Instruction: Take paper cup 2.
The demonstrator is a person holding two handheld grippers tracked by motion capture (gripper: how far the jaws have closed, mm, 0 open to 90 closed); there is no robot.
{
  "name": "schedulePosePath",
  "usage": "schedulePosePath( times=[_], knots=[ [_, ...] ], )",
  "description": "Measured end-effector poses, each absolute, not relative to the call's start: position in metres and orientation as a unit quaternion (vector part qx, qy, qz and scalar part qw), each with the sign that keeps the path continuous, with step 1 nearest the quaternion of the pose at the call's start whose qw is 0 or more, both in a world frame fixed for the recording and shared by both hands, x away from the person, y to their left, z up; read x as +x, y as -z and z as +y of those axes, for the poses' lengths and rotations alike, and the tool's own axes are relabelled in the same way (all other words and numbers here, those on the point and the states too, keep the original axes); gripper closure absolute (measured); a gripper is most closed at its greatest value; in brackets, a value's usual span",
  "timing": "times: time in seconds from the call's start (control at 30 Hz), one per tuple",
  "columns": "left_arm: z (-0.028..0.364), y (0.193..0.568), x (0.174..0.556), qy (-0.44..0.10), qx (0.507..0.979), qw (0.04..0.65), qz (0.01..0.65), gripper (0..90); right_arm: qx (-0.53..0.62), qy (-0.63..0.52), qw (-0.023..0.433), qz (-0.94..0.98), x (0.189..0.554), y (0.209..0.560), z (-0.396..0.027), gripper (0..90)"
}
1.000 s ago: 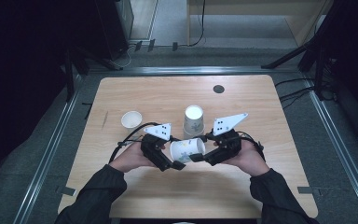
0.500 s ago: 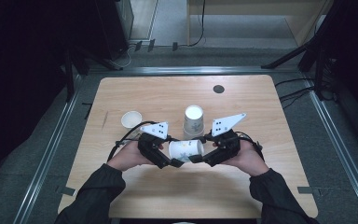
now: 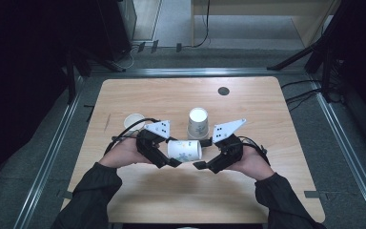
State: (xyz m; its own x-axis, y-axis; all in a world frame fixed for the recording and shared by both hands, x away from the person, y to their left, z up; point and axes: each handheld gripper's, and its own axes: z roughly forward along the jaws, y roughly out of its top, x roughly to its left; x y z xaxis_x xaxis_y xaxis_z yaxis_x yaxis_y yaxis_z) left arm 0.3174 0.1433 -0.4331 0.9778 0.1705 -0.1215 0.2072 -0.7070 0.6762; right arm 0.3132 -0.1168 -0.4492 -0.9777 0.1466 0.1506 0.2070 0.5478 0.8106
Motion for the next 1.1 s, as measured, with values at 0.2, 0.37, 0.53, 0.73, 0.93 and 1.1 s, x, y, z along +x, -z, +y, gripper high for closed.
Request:
schedulePosePath(
  times=[0.2,0.37,0.53,0.73,0.93,1.1],
  knots=[
    [0.142,0.432,0.32,0.018,0.939,0.329,0.099,24.4,-0.105,0.463,0.029,-0.88,0.315,0.452,-0.117,24.3],
    [0.139,0.436,0.323,0.015,0.951,0.291,0.101,24.4,-0.106,0.453,0.025,-0.885,0.315,0.457,-0.114,24.5],
    [0.131,0.442,0.322,0.017,0.963,0.252,0.093,24.4,-0.107,0.446,0.024,-0.888,0.317,0.462,-0.111,24.6],
    [0.119,0.447,0.321,0.013,0.971,0.222,0.084,24.4,-0.102,0.436,0.028,-0.894,0.317,0.469,-0.105,24.9],
    [0.106,0.446,0.321,0.005,0.976,0.204,0.078,24.4,-0.096,0.428,0.029,-0.898,0.319,0.475,-0.098,26.5],
    [0.1,0.447,0.319,0.006,0.978,0.196,0.072,24.4,-0.088,0.422,0.029,-0.902,0.319,0.477,-0.094,28.5]
  ],
)
